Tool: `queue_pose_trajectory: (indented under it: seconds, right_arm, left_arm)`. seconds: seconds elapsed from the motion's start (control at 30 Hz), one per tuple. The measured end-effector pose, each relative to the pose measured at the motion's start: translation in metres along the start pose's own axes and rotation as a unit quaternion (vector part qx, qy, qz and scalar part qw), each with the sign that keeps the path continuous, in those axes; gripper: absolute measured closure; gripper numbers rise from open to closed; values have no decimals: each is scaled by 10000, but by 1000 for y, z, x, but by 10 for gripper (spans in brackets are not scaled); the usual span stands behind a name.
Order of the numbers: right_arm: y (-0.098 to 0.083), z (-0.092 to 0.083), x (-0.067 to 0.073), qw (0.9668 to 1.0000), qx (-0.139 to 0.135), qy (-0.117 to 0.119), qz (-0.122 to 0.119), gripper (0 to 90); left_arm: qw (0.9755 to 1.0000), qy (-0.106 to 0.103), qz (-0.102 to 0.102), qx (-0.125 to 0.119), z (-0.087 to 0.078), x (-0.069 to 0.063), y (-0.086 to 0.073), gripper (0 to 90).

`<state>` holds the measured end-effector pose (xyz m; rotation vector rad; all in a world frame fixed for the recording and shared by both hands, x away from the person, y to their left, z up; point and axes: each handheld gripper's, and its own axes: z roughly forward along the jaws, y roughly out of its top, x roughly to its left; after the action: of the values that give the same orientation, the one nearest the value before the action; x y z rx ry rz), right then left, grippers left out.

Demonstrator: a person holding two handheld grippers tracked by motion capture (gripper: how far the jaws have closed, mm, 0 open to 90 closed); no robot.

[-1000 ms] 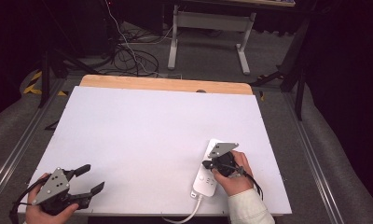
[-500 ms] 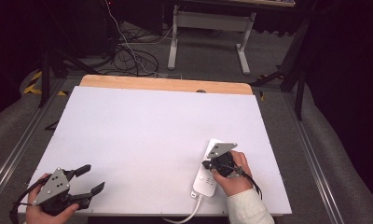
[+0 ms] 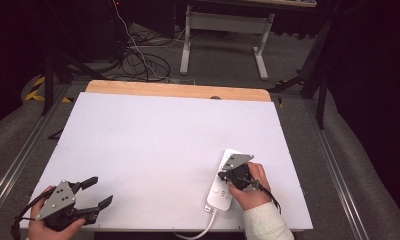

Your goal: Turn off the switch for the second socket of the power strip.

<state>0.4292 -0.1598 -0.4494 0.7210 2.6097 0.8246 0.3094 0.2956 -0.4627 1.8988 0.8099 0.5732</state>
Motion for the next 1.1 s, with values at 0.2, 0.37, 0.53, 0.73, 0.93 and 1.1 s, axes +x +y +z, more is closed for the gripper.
queue_pose_trajectory:
  seconds: [0.2, 0.37, 0.53, 0.73, 0.93, 1.1]
  right_arm:
    - [0, 1, 0, 9999, -24, 75, 66, 900]
    - [0, 2, 3, 9999, -34, 42, 90, 900]
    - [0, 1, 2, 9999, -35, 65, 127, 900]
    - [-1, -1, 2, 9997, -190, -159, 84, 900]
    - [-1, -4, 4, 9988, -457, -95, 115, 900]
    - [1, -13, 5, 9979, -622, -44, 157, 900]
  left_arm:
    - [10000, 5, 1, -1, 0, 0, 0, 262]
    - [10000, 16, -19, -2, 0, 0, 0, 262]
    - [10000, 9, -25, -8, 0, 1, 0, 262]
    - [10000, -4, -28, -5, 0, 2, 0, 262]
    - [10000, -2, -61, -4, 0, 2, 0, 262]
    - [10000, -9, -45, -11, 0, 2, 0, 262]
